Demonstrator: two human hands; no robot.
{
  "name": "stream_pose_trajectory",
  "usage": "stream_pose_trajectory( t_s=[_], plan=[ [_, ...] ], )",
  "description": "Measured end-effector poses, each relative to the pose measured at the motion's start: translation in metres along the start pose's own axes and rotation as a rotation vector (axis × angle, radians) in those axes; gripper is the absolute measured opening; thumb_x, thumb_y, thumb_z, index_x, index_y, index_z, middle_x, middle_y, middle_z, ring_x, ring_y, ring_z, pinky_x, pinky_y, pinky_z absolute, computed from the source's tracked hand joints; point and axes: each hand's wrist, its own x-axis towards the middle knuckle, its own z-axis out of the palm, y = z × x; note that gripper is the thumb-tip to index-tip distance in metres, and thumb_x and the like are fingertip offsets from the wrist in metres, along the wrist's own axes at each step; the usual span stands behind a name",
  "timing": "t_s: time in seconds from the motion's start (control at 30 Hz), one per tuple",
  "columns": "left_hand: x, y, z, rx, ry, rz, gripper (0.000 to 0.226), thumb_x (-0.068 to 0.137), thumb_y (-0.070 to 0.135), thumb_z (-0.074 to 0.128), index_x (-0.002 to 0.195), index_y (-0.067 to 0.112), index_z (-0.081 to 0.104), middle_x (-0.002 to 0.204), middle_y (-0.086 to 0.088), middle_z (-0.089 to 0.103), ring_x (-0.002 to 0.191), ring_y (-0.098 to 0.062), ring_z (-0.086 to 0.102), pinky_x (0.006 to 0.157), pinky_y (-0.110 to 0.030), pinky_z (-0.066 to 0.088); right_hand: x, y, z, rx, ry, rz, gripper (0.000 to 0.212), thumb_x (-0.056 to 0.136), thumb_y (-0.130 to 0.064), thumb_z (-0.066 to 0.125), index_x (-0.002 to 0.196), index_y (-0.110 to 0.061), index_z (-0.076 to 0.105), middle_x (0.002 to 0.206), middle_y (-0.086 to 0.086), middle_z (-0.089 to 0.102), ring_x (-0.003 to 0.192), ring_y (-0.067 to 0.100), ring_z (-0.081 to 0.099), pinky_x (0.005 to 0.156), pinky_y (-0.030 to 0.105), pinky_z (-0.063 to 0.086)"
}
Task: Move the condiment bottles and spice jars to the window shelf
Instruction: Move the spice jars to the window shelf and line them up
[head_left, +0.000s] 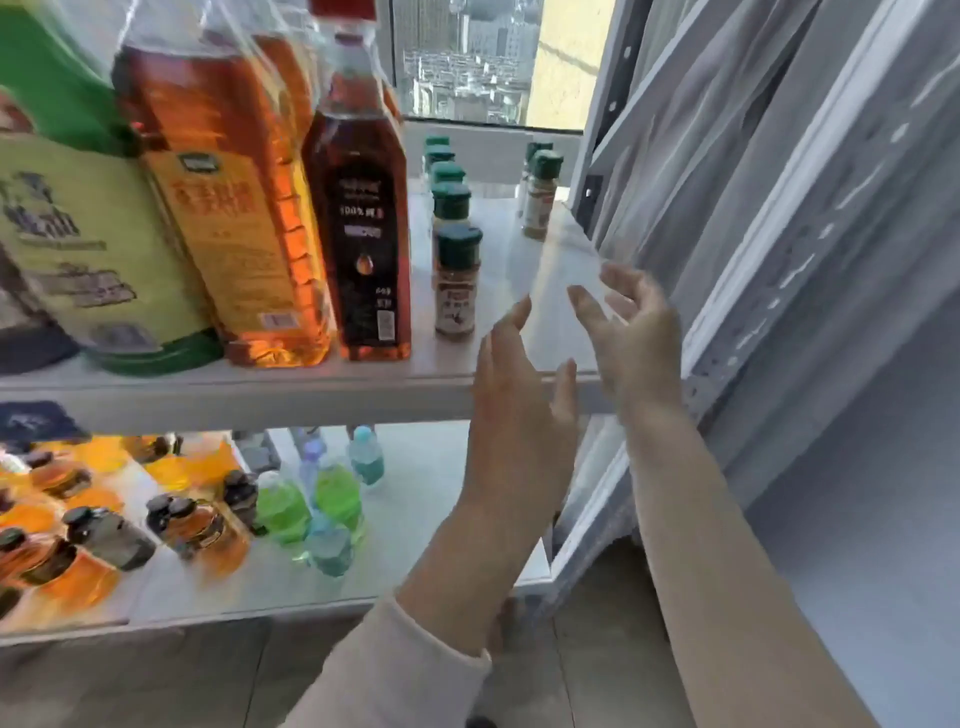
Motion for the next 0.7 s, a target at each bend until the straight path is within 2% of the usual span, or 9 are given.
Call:
stream_pose_trajectory(
  t_s=[0.07, 0.1, 0.23, 0.3, 0.37, 0.43, 0.5, 0.6, 0.7],
  plan=[
    [-0.040, -0.010, -0.025, 0.014, 0.010, 0.032, 0.049, 0.090, 0.010, 0.053, 0.136, 0.011, 0.035, 0.134, 0.003, 0.042, 0.124, -0.006, 0.037, 0.095, 0.003, 0.020, -0.054, -0.001, -0.004, 0.004, 0.028, -0.027, 0.038, 0.086, -0.029, 0.064, 0.120, -0.015, 0.055, 0.124, -0.001, 0.059, 0.115, 0.011, 0.053, 0.098, 0.024, 0.043],
    [-0.060, -0.019, -0.037, 0.031, 0.011, 0.036, 0.048, 0.090, 0.010, 0.052, 0.135, 0.010, 0.037, 0.135, 0.000, 0.044, 0.125, -0.009, 0.039, 0.097, 0.000, 0.021, -0.080, 0.003, -0.005, -0.003, 0.038, -0.041, 0.036, 0.086, -0.029, 0.064, 0.118, -0.016, 0.056, 0.121, -0.002, 0.060, 0.113, 0.010, 0.055, 0.097, 0.024, 0.044],
    [-0.139, -0.071, -0.073, 0.196, -0.011, -0.029, 0.050, 0.086, 0.018, 0.046, 0.134, 0.009, 0.041, 0.136, -0.005, 0.048, 0.128, -0.019, 0.042, 0.109, -0.028, 0.027, -0.180, 0.041, -0.001, -0.107, -0.016, -0.019, 0.028, 0.088, -0.027, 0.062, 0.115, -0.020, 0.057, 0.111, -0.006, 0.058, 0.110, 0.009, 0.054, 0.098, 0.022, 0.042],
    [-0.179, -0.102, -0.086, 0.329, -0.079, -0.078, 0.050, 0.084, 0.017, 0.049, 0.132, 0.006, 0.045, 0.134, -0.011, 0.051, 0.126, -0.026, 0.046, 0.107, -0.041, 0.035, -0.232, 0.069, 0.003, -0.196, -0.114, 0.070, 0.027, 0.087, -0.026, 0.062, 0.114, -0.023, 0.057, 0.108, -0.012, 0.053, 0.107, 0.006, 0.050, 0.098, 0.022, 0.040],
    [-0.216, -0.133, -0.096, 0.471, -0.180, -0.153, 0.049, 0.081, 0.021, 0.052, 0.126, 0.004, 0.051, 0.130, -0.016, 0.053, 0.121, -0.032, 0.051, 0.101, -0.047, 0.040, -0.280, 0.098, 0.007, -0.266, -0.206, 0.127, 0.030, 0.085, -0.023, 0.064, 0.115, -0.017, 0.059, 0.106, -0.012, 0.051, 0.105, 0.007, 0.050, 0.095, 0.019, 0.038],
    [-0.250, -0.160, -0.106, 0.581, -0.257, -0.251, 0.046, 0.083, 0.025, 0.055, 0.124, 0.005, 0.053, 0.133, -0.018, 0.051, 0.123, -0.034, 0.049, 0.100, -0.046, 0.038, -0.323, 0.124, 0.011, -0.350, -0.316, 0.154, 0.032, 0.083, -0.021, 0.067, 0.113, -0.014, 0.060, 0.105, -0.009, 0.052, 0.101, 0.008, 0.050, 0.088, 0.013, 0.035],
    [-0.285, -0.186, -0.116, 0.620, -0.303, -0.367, 0.045, 0.086, 0.019, 0.060, 0.128, 0.007, 0.050, 0.140, -0.015, 0.044, 0.131, -0.033, 0.040, 0.106, -0.044, 0.030, -0.362, 0.150, 0.016, -0.403, -0.469, 0.221, 0.034, 0.083, -0.022, 0.067, 0.115, -0.015, 0.059, 0.109, -0.007, 0.053, 0.106, 0.008, 0.050, 0.088, 0.011, 0.031],
    [-0.342, -0.226, -0.119, 0.658, -0.339, -0.535, 0.044, 0.088, 0.019, 0.058, 0.130, 0.010, 0.047, 0.144, -0.010, 0.039, 0.136, -0.027, 0.031, 0.109, -0.040, 0.023, -0.414, 0.201, 0.026, -0.444, -0.684, 0.321, 0.038, 0.083, -0.022, 0.067, 0.119, -0.014, 0.056, 0.119, 0.000, 0.055, 0.121, 0.016, 0.047, 0.097, 0.018, 0.032],
    [-0.400, -0.272, -0.109, 0.671, -0.422, -0.706, 0.044, 0.091, 0.022, 0.054, 0.132, 0.014, 0.044, 0.146, -0.005, 0.036, 0.137, -0.022, 0.030, 0.109, -0.035, 0.022, -0.458, 0.256, 0.033, -0.512, -0.852, 0.411, 0.042, 0.085, -0.024, 0.065, 0.124, -0.015, 0.053, 0.124, 0.000, 0.052, 0.124, 0.017, 0.044, 0.101, 0.021, 0.032]
  ],
)
